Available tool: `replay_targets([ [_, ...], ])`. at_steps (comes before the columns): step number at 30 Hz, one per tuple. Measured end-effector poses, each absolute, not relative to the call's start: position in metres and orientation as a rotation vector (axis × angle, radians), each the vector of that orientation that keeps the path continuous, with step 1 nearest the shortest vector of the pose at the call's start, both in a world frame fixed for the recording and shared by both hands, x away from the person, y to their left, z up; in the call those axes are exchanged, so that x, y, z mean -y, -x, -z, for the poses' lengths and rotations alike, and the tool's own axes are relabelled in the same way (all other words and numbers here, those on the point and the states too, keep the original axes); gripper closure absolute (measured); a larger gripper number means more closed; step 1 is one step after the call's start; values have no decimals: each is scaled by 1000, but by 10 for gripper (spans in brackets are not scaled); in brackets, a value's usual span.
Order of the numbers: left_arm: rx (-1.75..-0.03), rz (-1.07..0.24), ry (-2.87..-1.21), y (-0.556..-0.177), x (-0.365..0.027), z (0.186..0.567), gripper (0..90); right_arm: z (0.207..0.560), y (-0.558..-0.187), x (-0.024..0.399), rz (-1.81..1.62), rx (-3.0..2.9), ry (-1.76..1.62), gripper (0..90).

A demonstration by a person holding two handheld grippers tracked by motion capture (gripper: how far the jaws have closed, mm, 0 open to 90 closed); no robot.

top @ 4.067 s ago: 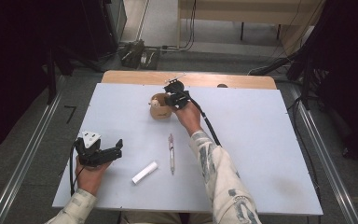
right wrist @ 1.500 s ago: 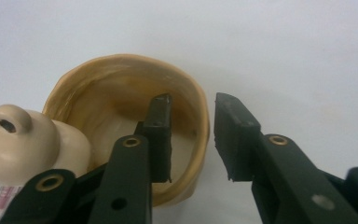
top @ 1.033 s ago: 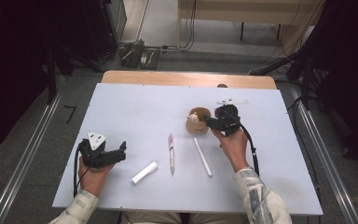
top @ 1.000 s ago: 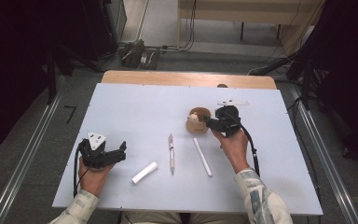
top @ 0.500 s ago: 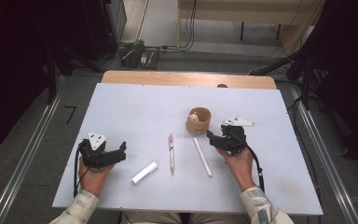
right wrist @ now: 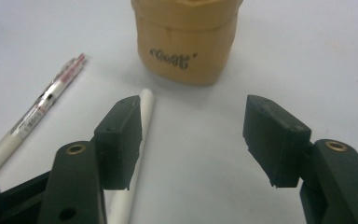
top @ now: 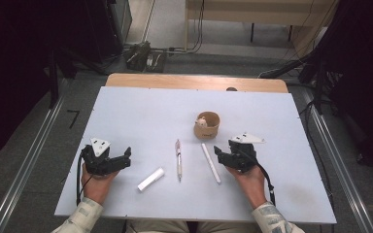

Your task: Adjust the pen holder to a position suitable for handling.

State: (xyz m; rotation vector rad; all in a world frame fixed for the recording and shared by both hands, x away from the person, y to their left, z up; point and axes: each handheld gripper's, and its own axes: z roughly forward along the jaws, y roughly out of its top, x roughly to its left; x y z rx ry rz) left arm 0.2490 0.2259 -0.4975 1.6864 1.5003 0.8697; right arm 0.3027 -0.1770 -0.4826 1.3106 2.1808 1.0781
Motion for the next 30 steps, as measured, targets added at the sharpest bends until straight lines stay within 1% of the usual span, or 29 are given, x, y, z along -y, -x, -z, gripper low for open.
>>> replay_targets([
  [8, -1501, -875, -1684, -249, -225, 498, 31, 490, -291, 174, -1076, -2243, -1312, 383],
  [22, -1498, -874, -1685, -249, -225, 498, 31, 501, -287, 153, -992, -2307, -1251, 528],
  [30, -1498, -874, -1695, -250, -224, 499, 31, 504, -290, 148, -981, -2340, -1258, 590],
])
